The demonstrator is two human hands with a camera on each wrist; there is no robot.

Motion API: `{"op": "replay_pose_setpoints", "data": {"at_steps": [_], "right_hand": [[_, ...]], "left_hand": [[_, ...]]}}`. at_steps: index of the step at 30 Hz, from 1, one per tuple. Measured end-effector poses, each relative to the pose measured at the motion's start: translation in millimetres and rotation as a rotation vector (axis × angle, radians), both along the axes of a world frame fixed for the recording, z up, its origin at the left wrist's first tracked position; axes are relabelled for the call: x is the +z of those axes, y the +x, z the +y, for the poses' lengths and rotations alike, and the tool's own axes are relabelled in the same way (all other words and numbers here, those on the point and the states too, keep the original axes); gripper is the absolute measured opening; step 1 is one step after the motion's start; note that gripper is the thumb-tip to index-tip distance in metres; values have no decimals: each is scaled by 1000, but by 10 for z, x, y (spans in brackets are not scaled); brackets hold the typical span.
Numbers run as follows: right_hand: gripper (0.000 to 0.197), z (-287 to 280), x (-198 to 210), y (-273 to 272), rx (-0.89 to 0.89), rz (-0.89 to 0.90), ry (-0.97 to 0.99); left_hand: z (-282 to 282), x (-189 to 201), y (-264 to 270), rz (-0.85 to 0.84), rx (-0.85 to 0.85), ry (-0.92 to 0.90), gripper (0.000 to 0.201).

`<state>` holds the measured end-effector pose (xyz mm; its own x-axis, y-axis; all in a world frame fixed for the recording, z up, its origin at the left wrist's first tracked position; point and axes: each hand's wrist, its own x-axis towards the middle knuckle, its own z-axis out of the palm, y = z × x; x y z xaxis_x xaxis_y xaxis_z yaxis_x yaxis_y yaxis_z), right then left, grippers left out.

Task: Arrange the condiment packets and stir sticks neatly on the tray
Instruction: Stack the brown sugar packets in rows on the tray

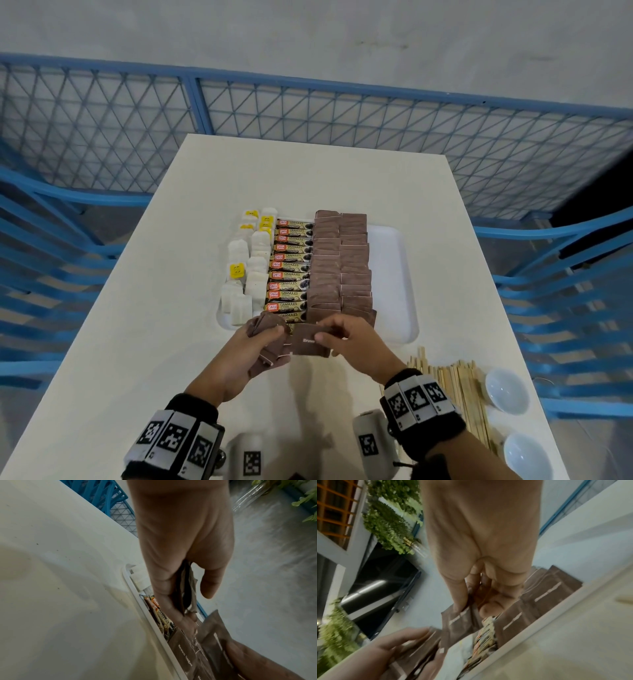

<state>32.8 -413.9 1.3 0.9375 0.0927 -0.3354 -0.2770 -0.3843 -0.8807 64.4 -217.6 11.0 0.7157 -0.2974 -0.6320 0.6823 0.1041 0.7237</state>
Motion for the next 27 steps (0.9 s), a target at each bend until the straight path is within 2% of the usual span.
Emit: {"op": "replay_pose_setpoints", "data": {"at_steps": [3, 7, 11, 17, 23, 25, 27], "right_hand": [[7, -222, -56, 18, -122, 0, -79], [14, -517, -152, 56, -236, -33, -316], [15, -628, -229, 73, -197, -52, -448], [16, -562, -373, 92, -204, -88, -489], [40, -447, -365, 85, -190, -212, -683], [33, -346, -289, 91, -165, -307, -613], [24, -215, -151, 96, -104, -300, -433]], "left_hand": [[32, -17, 17, 58, 55, -29, 17], [53, -21, 12, 45, 33, -19, 17], [46, -11, -1, 0, -27, 24, 20], [49, -8, -31, -50, -77, 90, 30], [62, -39, -42, -73, -103, 177, 39], [50, -36, -38, -76, -104, 194, 40], [35, -27, -36, -81, -118, 205, 42]]}}
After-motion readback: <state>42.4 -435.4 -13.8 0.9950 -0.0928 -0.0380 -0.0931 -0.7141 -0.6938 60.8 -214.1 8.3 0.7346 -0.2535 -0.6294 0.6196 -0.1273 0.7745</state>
